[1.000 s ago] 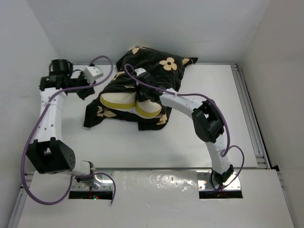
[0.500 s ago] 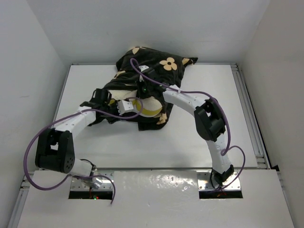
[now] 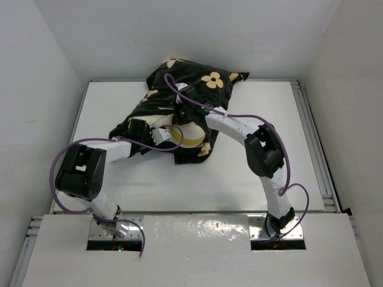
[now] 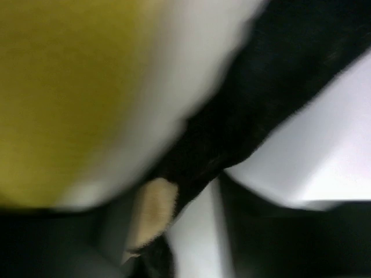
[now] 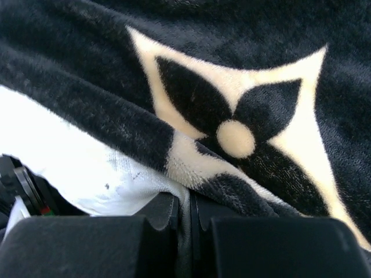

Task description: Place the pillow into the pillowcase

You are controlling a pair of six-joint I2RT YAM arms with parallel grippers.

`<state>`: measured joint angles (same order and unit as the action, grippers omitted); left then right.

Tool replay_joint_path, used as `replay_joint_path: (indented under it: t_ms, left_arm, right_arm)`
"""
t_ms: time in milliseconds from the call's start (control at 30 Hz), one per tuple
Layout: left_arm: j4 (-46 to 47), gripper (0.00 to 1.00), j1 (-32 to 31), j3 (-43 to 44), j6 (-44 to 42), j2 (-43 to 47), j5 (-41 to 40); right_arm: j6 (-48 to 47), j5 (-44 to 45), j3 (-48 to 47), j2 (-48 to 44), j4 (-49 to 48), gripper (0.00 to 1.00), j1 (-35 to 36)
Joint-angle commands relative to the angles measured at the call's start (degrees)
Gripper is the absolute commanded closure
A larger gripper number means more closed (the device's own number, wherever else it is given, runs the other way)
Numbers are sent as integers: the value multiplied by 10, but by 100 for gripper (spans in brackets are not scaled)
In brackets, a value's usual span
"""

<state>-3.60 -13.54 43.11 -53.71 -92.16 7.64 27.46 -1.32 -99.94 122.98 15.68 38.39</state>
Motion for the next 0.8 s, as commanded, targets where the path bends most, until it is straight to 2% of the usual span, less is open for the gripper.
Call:
replay_joint_path:
  t_ms: [0, 33, 67, 133, 167, 233, 267, 333, 367, 433, 500, 533, 667, 767]
  left_arm:
    - [57, 72, -5, 0, 23, -17, -20]
    - [46, 84, -4, 15, 32, -17, -11]
    - [-8, 100, -3, 28, 39, -12, 0]
    - [-76, 100, 2, 70, 38, 5, 53]
    - [-159, 100, 7, 89, 15, 30, 75]
    - [-254, 100, 9, 150, -46, 71, 134]
    - [-352, 100, 7, 172, -76, 82, 146]
    - [-448, 100, -5, 225, -135, 120, 157]
    - [-532, 100, -21, 238, -194, 129, 157]
    - [-594, 100, -45, 245, -255, 157, 150]
    - [-698, 100, -63, 234, -316, 179, 155]
    - [-719, 100, -67, 232, -337, 187, 164]
    - [-720, 100, -83, 232, -331, 220, 216]
    - [-721, 100, -74, 292, -293, 207, 284]
  right_arm:
    - [16, 42, -10, -28, -28, 100, -13]
    - [16, 43, -6, -31, -30, 100, -12]
    - [17, 44, -5, -32, -29, 100, -16]
    - [15, 46, -7, -35, -30, 100, -17]
    - [14, 48, -9, -36, -30, 100, -17]
    - [16, 62, -19, -34, -28, 100, -21]
    - [18, 69, -27, -32, -26, 100, -23]
    - [25, 87, -60, -18, -9, 100, -28]
    - [29, 91, -73, -11, -2, 100, -32]
    - [34, 98, -97, 5, 5, 100, -37]
    - [43, 104, -103, 9, 5, 100, -37]
    - [47, 107, -103, 10, 4, 100, -35]
    - [30, 137, -86, 15, -2, 100, -13]
    - [-7, 152, -77, 35, 6, 100, 18]
